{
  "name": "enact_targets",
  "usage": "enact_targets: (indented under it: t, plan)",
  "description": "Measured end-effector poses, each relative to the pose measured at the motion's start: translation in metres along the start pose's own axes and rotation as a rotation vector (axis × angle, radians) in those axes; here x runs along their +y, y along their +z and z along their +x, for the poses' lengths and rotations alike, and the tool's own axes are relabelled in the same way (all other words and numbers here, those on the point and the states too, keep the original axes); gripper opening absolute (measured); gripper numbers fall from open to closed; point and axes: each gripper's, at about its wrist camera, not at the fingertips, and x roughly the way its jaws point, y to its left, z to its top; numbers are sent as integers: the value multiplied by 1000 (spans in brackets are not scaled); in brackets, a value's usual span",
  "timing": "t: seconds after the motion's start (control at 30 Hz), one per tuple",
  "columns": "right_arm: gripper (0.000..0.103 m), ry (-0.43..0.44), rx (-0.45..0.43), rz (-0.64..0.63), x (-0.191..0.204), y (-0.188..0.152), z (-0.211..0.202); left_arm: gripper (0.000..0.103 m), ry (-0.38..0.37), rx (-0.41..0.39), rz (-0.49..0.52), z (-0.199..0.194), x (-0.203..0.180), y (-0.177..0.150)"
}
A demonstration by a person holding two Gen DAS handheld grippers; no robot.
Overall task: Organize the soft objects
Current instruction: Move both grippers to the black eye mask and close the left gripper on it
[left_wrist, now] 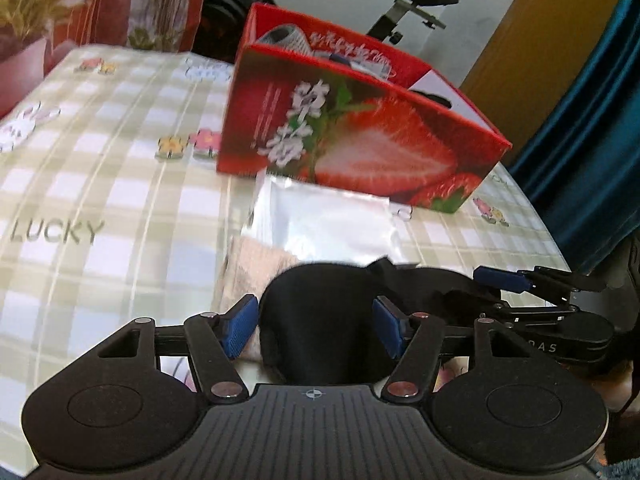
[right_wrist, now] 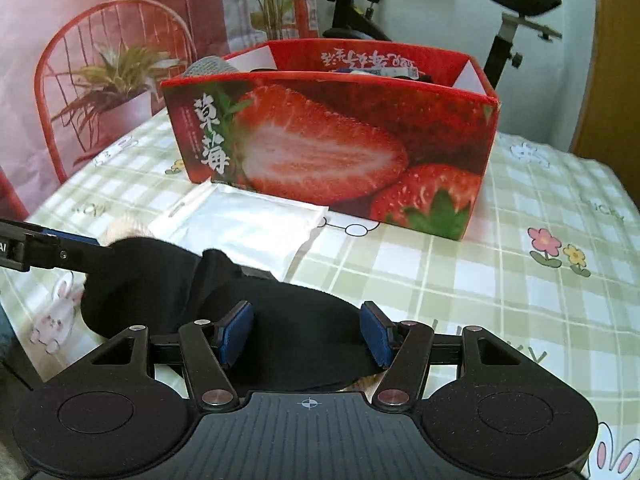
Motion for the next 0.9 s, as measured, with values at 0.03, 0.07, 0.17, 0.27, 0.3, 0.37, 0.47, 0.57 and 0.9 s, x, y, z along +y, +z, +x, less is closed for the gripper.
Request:
enact_targets:
  t: [0.03,0.07,0.17,0.27,0.3,0.37,0.47,0.57,0.9]
  plan:
    - [56,-7,-6,-6,2,-2,0,65,0,4,-9,1,2,-2]
    - [56,-10,-10,-5,2,-4,0,65,0,7,-20,2,5,-4]
    - [56,-14,-23,9,1,-10,2,65,-3,8,-37,3,9,-6]
    - [56,-15,-40,22,1,-15,1,65,-13,7,-38,3,9,-8]
    - [56,-15,-43,26,1,-16,1,65,-18,8,-38,4,9,-9]
    - [56,-13,-48,29,0,-17,1,65,-30,16,-40,5,9,-12]
    - [56,-10,-50,30,0,-17,1,65,-36,31,-55,11,10,-14]
    - [56,-10,-51,32,0,-17,1,61,-40,30,-56,13,9,-15]
    - [57,-8,-53,38,-1,-18,2,41,-72,-32,-34,-3,3,-12]
